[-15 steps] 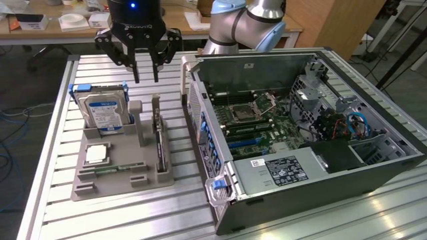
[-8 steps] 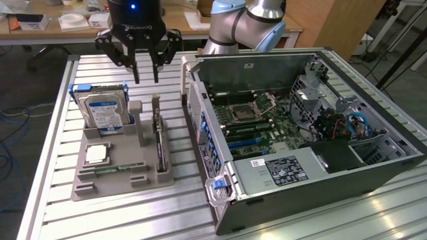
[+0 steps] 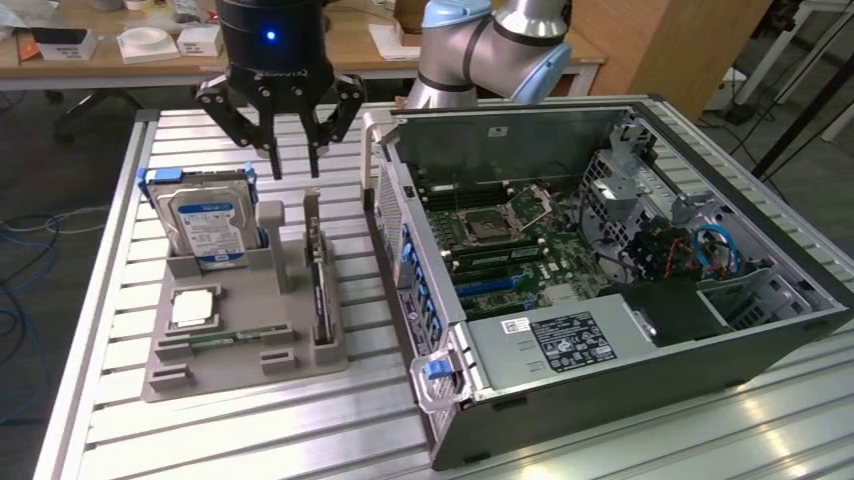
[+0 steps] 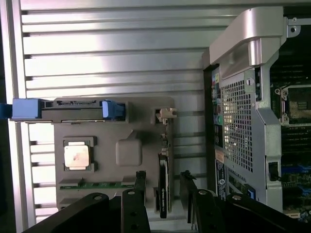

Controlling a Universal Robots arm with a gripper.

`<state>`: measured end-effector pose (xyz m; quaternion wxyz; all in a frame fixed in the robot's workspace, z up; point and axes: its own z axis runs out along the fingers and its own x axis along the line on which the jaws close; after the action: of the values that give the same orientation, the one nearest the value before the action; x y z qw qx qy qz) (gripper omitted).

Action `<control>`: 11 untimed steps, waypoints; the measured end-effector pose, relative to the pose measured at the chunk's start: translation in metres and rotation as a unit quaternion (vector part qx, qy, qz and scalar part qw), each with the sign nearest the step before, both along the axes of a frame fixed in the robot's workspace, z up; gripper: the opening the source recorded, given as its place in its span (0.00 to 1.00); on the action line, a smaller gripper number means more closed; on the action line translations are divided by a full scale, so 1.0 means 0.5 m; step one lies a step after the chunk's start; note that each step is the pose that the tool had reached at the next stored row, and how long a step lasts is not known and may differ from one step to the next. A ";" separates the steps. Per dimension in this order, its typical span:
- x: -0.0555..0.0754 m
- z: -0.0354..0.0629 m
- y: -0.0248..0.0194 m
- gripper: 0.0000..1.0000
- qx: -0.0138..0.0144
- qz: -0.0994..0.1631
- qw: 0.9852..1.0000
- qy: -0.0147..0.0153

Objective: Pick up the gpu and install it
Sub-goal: 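Pick up the gpu and move the gpu toward the slot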

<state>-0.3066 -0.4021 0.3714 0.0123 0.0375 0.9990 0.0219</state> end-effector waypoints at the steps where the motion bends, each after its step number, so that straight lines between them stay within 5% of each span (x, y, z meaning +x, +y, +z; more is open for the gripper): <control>1: 0.000 -0.004 -0.0007 0.42 0.000 0.000 1.000 0.000; 7: 0.001 -0.025 -0.0155 0.42 0.000 0.000 1.000 0.000; 11: 0.001 -0.040 -0.0337 0.42 0.000 0.000 1.000 0.000</control>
<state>-0.3062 -0.4189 0.3513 0.0123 0.0378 0.9990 0.0219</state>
